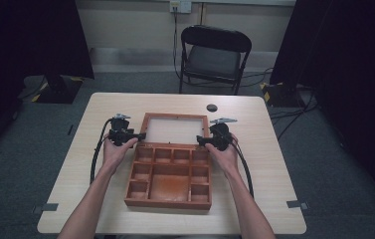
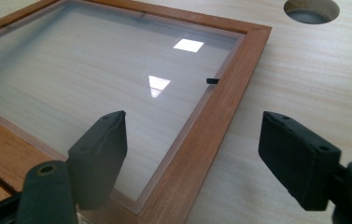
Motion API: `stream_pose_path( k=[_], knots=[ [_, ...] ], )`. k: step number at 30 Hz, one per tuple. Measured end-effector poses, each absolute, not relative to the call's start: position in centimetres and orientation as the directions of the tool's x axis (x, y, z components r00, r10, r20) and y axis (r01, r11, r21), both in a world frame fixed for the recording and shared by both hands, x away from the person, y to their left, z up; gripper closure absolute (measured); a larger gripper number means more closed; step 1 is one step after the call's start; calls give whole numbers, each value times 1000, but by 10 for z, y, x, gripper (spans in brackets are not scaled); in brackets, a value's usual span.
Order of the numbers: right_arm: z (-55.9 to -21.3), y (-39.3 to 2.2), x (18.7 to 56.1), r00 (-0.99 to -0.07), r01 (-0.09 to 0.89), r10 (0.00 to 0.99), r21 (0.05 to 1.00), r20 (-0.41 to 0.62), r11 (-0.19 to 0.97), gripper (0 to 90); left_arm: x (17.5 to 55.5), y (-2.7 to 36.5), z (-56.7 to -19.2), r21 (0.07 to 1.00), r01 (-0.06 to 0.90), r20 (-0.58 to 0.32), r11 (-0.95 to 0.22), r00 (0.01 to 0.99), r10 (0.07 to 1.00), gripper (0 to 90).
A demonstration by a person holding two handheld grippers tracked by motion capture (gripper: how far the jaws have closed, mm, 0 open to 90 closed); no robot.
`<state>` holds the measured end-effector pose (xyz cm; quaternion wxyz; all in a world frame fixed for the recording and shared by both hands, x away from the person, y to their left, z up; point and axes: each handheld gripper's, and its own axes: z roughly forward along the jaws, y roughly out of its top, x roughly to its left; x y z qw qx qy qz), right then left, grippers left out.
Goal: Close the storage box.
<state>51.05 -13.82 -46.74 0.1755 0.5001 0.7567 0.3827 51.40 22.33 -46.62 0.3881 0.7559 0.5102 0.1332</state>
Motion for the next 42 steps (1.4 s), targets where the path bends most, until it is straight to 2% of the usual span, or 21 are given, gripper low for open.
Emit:
stream_pose_path(
  k=[4, 8, 14, 15, 17, 18, 21, 24, 31, 36, 39, 42],
  knots=[
    [-473, -143, 515, -416, 657, 885, 742, 207, 135, 196, 517, 223, -467, 720, 672, -205, -171, 442, 873, 331],
    [-475, -143, 518, -409, 667, 881, 737, 236, 112, 195, 521, 221, -467, 710, 679, -202, -185, 448, 871, 318],
    [-478, -139, 521, -410, 684, 869, 724, 278, 91, 195, 525, 223, -471, 700, 699, -262, -145, 440, 859, 304],
    [-478, -137, 522, -412, 688, 863, 721, 292, 85, 195, 526, 224, -472, 698, 703, -271, -135, 434, 859, 279],
    [-479, -136, 522, -411, 693, 860, 717, 304, 77, 195, 527, 224, -473, 695, 708, -283, -125, 429, 858, 278],
    [-481, -134, 525, -406, 701, 857, 709, 317, 70, 163, 527, 224, -473, 696, 707, -288, -124, 434, 854, 289],
    [-481, -133, 527, -400, 707, 859, 704, 320, 67, 152, 529, 221, -473, 695, 707, -303, -130, 452, 839, 333],
    [-484, -134, 530, -376, 739, 844, 673, 382, 24, 151, 530, 217, -472, 692, 708, -302, -142, 463, 833, 337],
    [-483, -134, 532, -378, 743, 841, 669, 388, 25, 165, 532, 211, -469, 690, 700, -261, -185, 479, 838, 339],
    [-483, -137, 530, -380, 738, 838, 675, 392, 19, 191, 533, 211, -470, 692, 701, -275, -173, 477, 835, 332],
    [-483, -138, 530, -380, 734, 837, 678, 393, 15, 201, 536, 214, -473, 675, 726, -329, -131, 455, 828, 323],
    [-483, -138, 530, -379, 737, 838, 676, 393, 16, 201, 534, 211, -472, 685, 713, -296, -151, 461, 837, 317]
  ],
)
